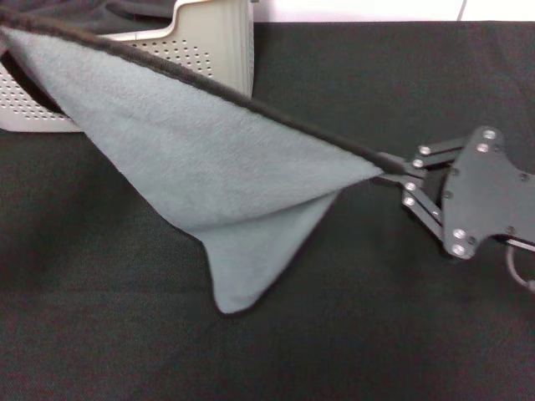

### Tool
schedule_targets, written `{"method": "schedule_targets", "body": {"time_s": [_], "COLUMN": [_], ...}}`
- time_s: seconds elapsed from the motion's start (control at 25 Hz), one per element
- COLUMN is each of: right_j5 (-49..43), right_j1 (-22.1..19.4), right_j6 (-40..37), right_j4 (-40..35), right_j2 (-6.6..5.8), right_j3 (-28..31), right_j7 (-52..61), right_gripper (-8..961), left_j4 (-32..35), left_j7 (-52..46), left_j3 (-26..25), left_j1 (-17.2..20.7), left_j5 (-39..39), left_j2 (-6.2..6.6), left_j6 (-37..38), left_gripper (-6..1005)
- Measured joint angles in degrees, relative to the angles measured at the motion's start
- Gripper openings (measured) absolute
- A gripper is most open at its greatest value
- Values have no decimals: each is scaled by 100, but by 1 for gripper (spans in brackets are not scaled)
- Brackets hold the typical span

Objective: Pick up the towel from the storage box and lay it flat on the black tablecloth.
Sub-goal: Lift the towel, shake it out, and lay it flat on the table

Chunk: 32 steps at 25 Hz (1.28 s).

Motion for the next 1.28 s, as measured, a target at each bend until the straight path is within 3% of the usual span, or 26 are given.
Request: {"method": "schedule_targets", "body": {"time_s": [0.32, 0.8, 1.28], "right_j5": [-286, -772, -863], "right_j1": [-220, -176, -126], "right_j6": [-1054, -1585, -2338], "right_j4": [-247, -423, -838], "right_j2": [13, 15, 15], "right_j3": [632, 591, 687], "right_j7": [569, 1217, 1792], "right_gripper": [6, 6, 5], "left_j4": [755, 1238, 2260], "left_j7": [-75, -32, -53], "left_j3": [-80, -20, 708], "left_j1": [383, 363, 586], "left_j5": [303, 1725, 1871], "left_j2": [-21, -146, -125], "left_j6": [24, 59, 84], "left_gripper": [35, 36, 37]}}
